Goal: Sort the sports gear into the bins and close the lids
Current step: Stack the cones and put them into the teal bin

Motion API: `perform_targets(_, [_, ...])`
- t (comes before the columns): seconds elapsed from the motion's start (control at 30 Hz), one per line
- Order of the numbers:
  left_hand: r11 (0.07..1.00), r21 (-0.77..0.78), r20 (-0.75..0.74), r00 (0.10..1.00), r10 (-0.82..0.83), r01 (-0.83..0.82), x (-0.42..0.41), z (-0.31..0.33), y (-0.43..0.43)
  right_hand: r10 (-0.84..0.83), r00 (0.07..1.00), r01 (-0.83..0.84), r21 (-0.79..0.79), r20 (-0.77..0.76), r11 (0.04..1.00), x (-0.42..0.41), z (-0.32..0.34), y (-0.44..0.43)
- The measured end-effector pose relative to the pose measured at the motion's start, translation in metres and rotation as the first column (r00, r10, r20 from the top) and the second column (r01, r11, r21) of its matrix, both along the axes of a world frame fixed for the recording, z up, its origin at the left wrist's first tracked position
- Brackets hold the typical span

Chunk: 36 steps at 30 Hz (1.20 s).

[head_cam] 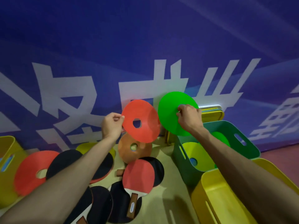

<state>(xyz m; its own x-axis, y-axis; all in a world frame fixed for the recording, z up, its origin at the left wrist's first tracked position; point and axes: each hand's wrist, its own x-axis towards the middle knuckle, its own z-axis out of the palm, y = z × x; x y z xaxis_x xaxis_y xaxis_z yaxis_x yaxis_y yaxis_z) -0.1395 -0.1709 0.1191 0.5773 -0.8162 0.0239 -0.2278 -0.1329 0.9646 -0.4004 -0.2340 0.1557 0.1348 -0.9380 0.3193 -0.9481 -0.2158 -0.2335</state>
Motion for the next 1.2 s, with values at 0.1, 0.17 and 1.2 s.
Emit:
perform_targets(0.1, [0.998, -0.030, -0.083, 0.995, -0.054, 0.052, -0.051, 0.006, -0.003, -0.077, 0.997, 0.077, -0.023, -0.007, 0.997, -0.044, 0.009, 0.003])
perform_targets(0.17, [0.995, -0.028, -0.124, 0.988, -0.096, 0.093, -0.085, 0.008, -0.004, -0.141, 0.990, 0.140, -0.021, -0.006, 0.990, -0.076, 0.013, 0.006])
perform_targets(1.2, [0.896, 0.233, 0.135, 0.900, -0.414, 0.378, -0.150, -0.031, -0.029, -0.046, 0.965, -0.040, 0.319, 0.258, 0.947, -0.114, -0.027, -0.016])
